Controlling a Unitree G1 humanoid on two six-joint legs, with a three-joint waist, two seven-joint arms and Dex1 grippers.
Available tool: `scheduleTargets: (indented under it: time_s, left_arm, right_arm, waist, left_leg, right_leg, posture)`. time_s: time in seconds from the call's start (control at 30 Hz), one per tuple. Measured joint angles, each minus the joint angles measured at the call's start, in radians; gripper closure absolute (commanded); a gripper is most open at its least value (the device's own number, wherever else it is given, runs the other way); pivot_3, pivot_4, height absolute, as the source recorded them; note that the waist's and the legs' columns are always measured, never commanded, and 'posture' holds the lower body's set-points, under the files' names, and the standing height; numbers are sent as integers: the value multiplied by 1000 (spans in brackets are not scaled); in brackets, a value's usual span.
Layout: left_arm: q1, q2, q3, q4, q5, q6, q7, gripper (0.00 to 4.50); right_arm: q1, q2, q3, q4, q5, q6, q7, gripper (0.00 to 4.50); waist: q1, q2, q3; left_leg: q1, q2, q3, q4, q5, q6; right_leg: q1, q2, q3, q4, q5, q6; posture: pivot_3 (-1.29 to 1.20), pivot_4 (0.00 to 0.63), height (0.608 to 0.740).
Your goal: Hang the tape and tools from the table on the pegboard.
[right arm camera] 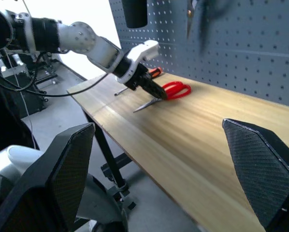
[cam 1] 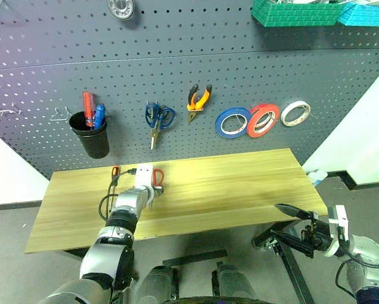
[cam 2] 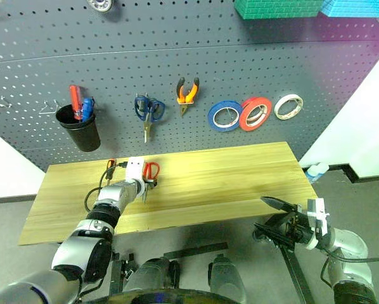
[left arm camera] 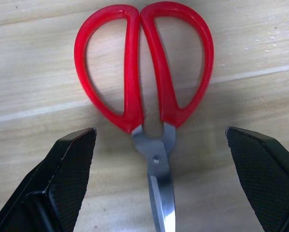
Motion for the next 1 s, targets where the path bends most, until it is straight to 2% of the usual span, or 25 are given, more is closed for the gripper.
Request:
scheduleTargets:
  time_s: [0.07,0.23,0.4,0.43,0.83,1.0]
  left_arm:
    - [-6,-2,0,19,3,-1,5,0]
    - [-7,-2,4,38,12,-3,21,1537]
    - [-7,-7,34,39,-1,-3,35,3325]
    - [-7,-7,39,39,-5,-1,37,3453]
    - [-2,-13,49,22,-7,24,44,3449]
    - [61,-12,6,-67,17,8,17,3449]
  right_arm:
    - [1,0,0,-48,2,28,-26,53]
    - [3,-2,0,-78,3,73,-59,0]
    - [2,-4,-1,-78,3,83,-70,0]
    - [2,-5,-2,-78,3,84,-71,0]
    - [-28,-11,-5,-76,4,98,-74,0]
    - [-31,-11,-4,-113,6,127,-98,0]
  waist:
    - [-1,-1,2]
    - [5,-1,12]
    - [3,1,16]
    - [2,2,16]
    - [4,6,17]
    - [4,7,18]
  left_leg:
    - [0,0,0,0,0,0]
    - [-1,0,0,-1,-1,2]
    - [-1,0,0,-1,-1,2]
    - [-1,0,0,-1,-1,2]
    - [0,0,0,-1,-1,2]
    - [-1,0,0,-1,-1,2]
  right_leg:
    - [0,0,0,-1,0,0]
    - [0,0,0,-3,0,1]
    - [0,-1,0,-3,0,1]
    - [0,-1,0,-3,0,1]
    - [1,-1,0,-3,0,1]
    - [0,-1,0,-4,0,1]
  posture:
    - [-167,125,723]
    - [-175,134,723]
    - [-177,136,723]
    - [-177,136,723]
    - [-170,122,723]
    - [-162,114,723]
